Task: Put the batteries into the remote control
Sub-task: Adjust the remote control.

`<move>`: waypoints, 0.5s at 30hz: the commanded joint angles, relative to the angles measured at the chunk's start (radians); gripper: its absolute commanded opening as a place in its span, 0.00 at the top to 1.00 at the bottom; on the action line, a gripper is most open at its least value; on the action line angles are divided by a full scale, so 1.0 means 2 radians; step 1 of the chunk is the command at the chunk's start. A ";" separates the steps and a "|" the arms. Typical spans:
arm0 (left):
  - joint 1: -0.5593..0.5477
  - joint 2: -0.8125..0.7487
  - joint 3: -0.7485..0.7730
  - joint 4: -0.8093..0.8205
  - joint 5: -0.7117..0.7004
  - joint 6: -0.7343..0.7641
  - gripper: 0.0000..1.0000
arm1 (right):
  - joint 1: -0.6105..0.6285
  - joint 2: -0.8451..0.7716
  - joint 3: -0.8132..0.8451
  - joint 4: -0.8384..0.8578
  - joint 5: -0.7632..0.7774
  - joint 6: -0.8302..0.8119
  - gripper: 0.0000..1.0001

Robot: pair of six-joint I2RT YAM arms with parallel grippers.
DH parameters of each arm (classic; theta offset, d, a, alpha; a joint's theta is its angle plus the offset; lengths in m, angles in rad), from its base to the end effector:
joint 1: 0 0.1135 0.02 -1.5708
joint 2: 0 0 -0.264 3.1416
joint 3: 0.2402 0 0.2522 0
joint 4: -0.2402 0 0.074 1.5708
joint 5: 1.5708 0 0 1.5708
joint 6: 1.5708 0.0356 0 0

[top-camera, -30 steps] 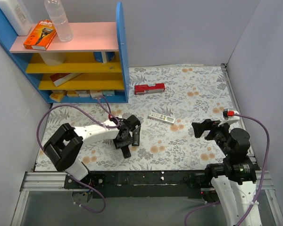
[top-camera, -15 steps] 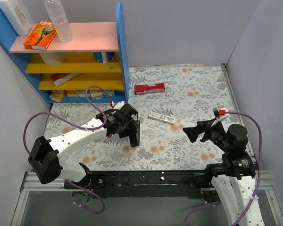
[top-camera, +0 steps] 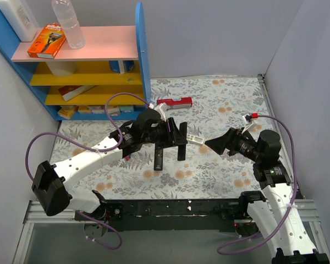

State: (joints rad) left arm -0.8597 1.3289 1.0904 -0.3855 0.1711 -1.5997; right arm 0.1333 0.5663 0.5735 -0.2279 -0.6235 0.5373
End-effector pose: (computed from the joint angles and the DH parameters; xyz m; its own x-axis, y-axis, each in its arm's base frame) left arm 0.1896 -0.2293 0.3065 -0.8254 -0.5510 0.1229 -0.4054 0.4269 -0.8083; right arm 0.1381 0.0395 0.2944 -0.5306 0.3481 -0.7728 -0.4667 0.6411 0.6092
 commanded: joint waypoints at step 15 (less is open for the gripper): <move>-0.013 0.032 0.019 0.208 0.160 -0.048 1.00 | 0.009 0.027 -0.072 0.320 -0.038 0.298 0.02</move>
State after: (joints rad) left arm -0.8722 1.3865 1.0950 -0.0467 0.4343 -1.6752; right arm 0.1410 0.6052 0.4427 0.2249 -0.6884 1.0142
